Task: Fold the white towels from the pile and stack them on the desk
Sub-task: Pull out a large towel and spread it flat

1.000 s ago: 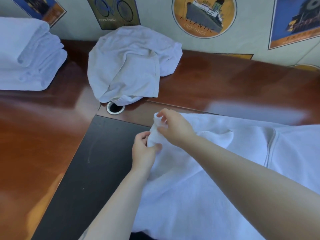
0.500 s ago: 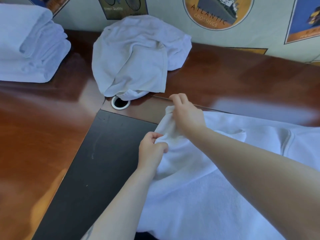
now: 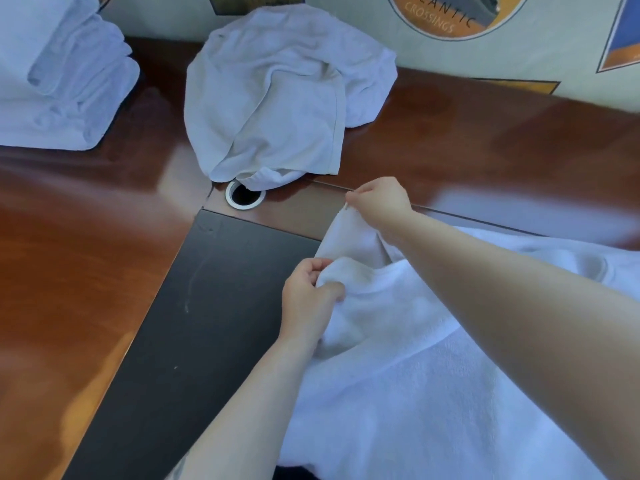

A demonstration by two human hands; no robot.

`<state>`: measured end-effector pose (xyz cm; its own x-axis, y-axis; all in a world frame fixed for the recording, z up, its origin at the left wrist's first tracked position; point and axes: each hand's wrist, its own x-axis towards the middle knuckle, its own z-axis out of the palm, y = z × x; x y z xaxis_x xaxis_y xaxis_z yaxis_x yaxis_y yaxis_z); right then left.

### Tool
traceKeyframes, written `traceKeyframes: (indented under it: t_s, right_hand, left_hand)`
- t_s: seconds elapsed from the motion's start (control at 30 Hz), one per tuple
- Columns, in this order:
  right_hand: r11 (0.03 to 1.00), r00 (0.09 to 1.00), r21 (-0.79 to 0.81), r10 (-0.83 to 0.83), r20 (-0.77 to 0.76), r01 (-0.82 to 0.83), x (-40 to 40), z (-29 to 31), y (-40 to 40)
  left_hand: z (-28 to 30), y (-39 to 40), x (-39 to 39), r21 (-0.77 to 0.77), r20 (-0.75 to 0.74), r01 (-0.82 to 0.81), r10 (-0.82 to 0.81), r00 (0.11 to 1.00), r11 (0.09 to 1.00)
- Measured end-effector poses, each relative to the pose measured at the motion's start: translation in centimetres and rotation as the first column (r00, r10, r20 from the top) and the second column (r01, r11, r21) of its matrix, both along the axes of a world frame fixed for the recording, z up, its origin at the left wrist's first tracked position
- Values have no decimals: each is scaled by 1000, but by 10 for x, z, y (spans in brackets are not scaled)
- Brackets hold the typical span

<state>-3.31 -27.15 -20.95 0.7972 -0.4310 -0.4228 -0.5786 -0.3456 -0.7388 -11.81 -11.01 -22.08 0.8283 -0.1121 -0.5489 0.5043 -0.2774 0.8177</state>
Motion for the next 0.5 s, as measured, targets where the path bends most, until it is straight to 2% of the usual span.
traceKeyframes:
  t_s: [0.07, 0.1, 0.13, 0.2, 0.27, 0.3, 0.33, 0.4, 0.43, 0.5]
  right_hand:
    - [976, 992, 189, -121, 29, 113, -6, 6, -2]
    - [981, 994, 172, -96, 49, 86, -7, 9, -4]
    - [999, 998, 45, 8, 65, -11, -7, 12, -8]
    - [934, 967, -285, 243, 70, -215, -2, 24, -14]
    - [889, 943, -401, 299, 145, -220, 4, 38, -15]
    - [915, 949, -373, 243, 203, -154, 7, 41, -14]
    - [960, 960, -275, 119, 255, -46, 9, 42, -12]
    - [982, 951, 59, -188, 246, 178, 4, 35, -3]
    - [963, 948, 168, -242, 205, 209, 1, 29, -1]
    - [978, 981, 194, -114, 158, 82, -9, 20, -1]
  left_hand:
    - [-1, 2, -1, -17, 13, -3, 3, 1000, 1000]
    - [-1, 2, -2, -27, 24, -1, 1, 1000, 1000]
    - [0, 3, -4, -40, 34, 3, -2, 999, 999]
    - [2, 5, -9, -66, 55, 15, -12, 998, 998]
    - [3, 8, -16, -69, 68, 30, -25, 997, 997]
    - [3, 9, -21, -60, 71, 28, -24, 997, 998]
    - [1, 10, -25, -50, 78, 20, -16, 997, 999]
    - [0, 10, -29, -39, 96, -7, 11, 995, 999]
    - [0, 9, -28, -44, 104, -22, 26, 994, 999]
    - [2, 9, -22, -85, 115, -33, 42, 993, 996]
